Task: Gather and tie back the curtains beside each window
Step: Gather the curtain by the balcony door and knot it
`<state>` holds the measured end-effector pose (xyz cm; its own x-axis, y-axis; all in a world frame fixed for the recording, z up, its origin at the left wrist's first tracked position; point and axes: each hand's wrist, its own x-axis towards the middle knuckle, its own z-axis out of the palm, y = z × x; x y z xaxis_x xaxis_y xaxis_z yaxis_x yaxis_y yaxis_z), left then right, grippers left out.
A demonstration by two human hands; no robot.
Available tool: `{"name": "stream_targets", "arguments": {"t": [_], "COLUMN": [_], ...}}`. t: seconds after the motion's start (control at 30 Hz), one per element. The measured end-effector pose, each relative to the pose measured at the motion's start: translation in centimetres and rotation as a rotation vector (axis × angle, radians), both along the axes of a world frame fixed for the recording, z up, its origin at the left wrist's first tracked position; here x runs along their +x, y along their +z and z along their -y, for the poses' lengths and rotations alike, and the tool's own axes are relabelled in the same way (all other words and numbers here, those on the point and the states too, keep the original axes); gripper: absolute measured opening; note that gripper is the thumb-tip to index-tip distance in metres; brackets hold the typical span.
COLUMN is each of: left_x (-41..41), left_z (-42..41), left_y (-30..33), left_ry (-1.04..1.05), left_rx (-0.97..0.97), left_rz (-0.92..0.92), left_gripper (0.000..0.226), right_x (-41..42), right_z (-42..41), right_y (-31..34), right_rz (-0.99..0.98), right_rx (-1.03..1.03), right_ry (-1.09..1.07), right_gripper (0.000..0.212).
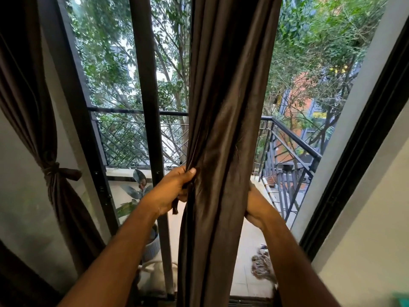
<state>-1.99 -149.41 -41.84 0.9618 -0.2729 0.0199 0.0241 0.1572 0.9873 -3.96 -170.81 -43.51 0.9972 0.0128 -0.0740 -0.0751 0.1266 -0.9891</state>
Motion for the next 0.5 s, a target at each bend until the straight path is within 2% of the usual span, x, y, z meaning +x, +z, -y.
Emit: {"name": "stream_targets", "arguments": {"t": [0.13, 0.2, 0.23, 0.3, 0.37, 0.43, 0.5], "left_x": [0.8, 1.0, 1.4, 2.0, 2.1, 1.4, 0.1], "left_z": [0.1, 0.1, 0.1, 0.2, 0.6, 1.2, 2.2], "left_y": [0.0, 0.0, -0.2, -0.7, -0.6, -0.2, 0.3], "left_ry": [0.121, 0.248, 0.32, 0.467, 0.561, 0.595, 0.648], "left_rx": [0.204, 0.303, 0.389, 0.63, 0.783, 0.809, 0.799], "left_rz": [0.135, 0.286, 0.376, 0.503, 0.516, 0.512, 0.509], "left_gripper": [0.018, 0.018, 0.017, 0.02, 0.029, 0.027, 0.023], "right_x": [0.4, 0.3, 0.3, 0.8, 0.9, 1.1, 1.1], "right_z": [0.0, 0.4, 0.4, 0.3, 0.0, -0.2, -0.3], "right_y": [-0.3, 0.0, 0.2, 0.6, 0.9, 0.9, 0.8], "right_rz": [-0.026, 0.096, 0.155, 0.255, 0.307, 0.329, 0.316], "right_rx": [-0.077, -0.277, -0.372, -0.561, -0.724, -0.771, -0.665], "right_ry": [0.043, 0.046, 0.025, -0.053, -0.191, -0.355, -0.444], "right_gripper": [0.03, 0.015, 0.015, 0.022, 0.034, 0.038, 0.045]}}
